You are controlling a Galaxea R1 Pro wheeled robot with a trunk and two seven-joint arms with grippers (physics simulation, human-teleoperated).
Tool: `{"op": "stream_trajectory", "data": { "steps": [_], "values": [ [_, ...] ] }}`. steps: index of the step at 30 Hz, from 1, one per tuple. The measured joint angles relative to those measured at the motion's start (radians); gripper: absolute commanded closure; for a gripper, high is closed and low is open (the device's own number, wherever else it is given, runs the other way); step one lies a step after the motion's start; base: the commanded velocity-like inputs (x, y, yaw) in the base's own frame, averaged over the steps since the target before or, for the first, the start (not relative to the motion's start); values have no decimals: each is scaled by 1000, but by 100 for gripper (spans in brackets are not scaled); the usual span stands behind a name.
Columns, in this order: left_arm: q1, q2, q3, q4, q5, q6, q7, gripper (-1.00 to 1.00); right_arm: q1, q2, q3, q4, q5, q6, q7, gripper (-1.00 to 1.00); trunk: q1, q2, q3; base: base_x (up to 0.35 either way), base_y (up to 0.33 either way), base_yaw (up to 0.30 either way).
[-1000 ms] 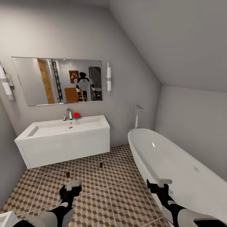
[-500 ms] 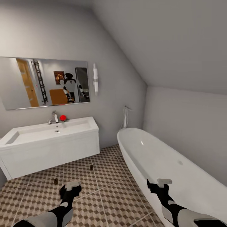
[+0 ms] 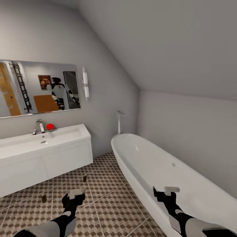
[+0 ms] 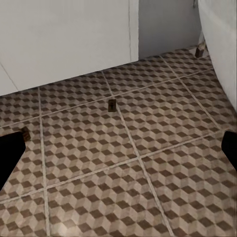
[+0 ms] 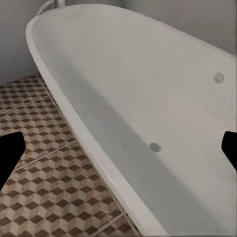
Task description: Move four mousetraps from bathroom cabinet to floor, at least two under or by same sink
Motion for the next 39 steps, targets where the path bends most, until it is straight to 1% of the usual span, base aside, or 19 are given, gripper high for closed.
{"op": "stream_trajectory", "data": {
  "steps": [39],
  "values": [
    [0,0,0,0,0,1,0,-100,0,0,0,0,0,1,0,-100,0,0,23,0,0,-259]
  ]
}}
